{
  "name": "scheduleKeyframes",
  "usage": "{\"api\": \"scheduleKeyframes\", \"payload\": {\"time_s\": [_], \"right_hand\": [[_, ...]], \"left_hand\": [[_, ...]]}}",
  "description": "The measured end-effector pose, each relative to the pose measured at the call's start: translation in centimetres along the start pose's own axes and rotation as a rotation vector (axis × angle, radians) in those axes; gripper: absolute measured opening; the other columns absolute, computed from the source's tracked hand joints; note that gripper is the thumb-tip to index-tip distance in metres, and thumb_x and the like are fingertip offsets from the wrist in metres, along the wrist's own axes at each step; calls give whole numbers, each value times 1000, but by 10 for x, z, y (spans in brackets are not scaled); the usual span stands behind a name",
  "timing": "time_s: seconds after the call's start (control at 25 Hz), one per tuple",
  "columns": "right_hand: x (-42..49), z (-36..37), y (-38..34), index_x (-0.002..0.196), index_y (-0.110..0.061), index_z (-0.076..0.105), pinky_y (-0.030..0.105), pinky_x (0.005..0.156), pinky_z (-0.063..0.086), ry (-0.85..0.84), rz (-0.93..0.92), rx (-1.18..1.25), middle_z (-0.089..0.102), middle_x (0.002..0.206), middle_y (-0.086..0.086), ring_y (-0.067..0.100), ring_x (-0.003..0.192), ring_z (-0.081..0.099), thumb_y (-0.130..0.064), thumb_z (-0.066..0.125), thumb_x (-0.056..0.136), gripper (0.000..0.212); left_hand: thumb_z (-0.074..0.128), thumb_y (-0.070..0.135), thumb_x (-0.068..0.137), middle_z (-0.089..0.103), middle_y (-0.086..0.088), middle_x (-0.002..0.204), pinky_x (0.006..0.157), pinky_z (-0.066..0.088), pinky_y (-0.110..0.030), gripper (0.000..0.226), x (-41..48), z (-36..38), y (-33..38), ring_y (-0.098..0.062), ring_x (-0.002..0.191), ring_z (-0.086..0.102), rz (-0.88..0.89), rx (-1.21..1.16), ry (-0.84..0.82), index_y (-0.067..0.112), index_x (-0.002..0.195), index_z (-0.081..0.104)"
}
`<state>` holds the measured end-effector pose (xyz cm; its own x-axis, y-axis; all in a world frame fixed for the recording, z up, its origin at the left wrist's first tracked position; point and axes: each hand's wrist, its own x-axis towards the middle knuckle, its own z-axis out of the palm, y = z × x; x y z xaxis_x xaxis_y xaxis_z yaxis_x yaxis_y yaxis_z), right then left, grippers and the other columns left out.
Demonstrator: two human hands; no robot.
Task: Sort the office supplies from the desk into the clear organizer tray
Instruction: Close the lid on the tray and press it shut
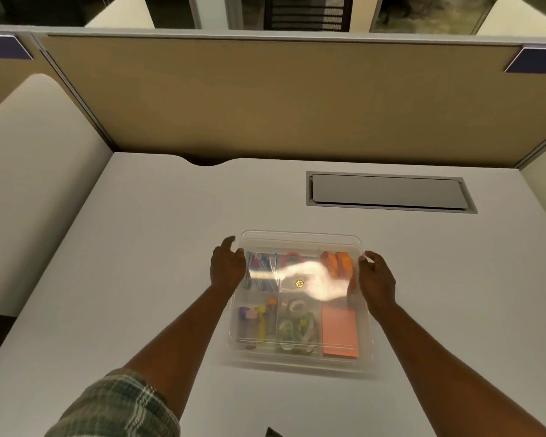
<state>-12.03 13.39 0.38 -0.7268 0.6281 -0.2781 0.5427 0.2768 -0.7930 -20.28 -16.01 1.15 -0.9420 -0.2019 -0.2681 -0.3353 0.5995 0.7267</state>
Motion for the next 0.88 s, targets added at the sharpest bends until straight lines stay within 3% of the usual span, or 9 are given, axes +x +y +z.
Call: {"api": "scheduleKeyframes", "payload": {"time_s": [0.12,0.28,0.4,0.56,0.72,0.88], "right_hand": [[23,6,-16,139,-24,54,36,105,41,-50,-92,-46,66,127,9,28,120,59,-28,48,102,38],[44,10,-21,115,-20,68,26,91,42,-56,-157,-72,71,116,2,24,111,63,-23,50,100,24],[51,10,-12,101,-21,71,28,88,42,-108,-111,-71,72,107,-5,19,105,63,-22,49,97,22],[54,13,-7,104,-15,72,32,93,45,-95,-105,-52,72,111,-2,18,105,62,-32,53,98,26],[53,21,-7,98,-12,71,27,85,41,-23,-118,-25,70,97,-4,14,92,60,-38,55,98,31],[53,31,-10,93,-12,71,29,80,43,37,-41,-2,70,91,-2,18,88,62,-37,54,99,31]], "left_hand": [[49,15,99,60,-15,111,95,46,-35,48,19,1,14,-21,99,59,143,80,-40,23,146,45],[50,14,98,68,-16,106,86,46,-30,25,36,7,19,-29,101,64,183,148,-25,12,116,67],[53,13,95,70,-11,102,81,48,-29,16,40,11,15,-26,94,65,102,96,-18,7,101,68],[61,18,94,68,-12,101,86,51,-34,17,40,11,10,-24,92,64,115,39,-56,10,108,66],[71,37,88,57,-6,105,84,44,-26,35,32,13,6,-15,95,56,216,40,-147,18,117,66],[69,34,90,57,-3,112,88,41,-25,33,32,9,0,-11,103,53,271,55,-178,21,120,66]]}}
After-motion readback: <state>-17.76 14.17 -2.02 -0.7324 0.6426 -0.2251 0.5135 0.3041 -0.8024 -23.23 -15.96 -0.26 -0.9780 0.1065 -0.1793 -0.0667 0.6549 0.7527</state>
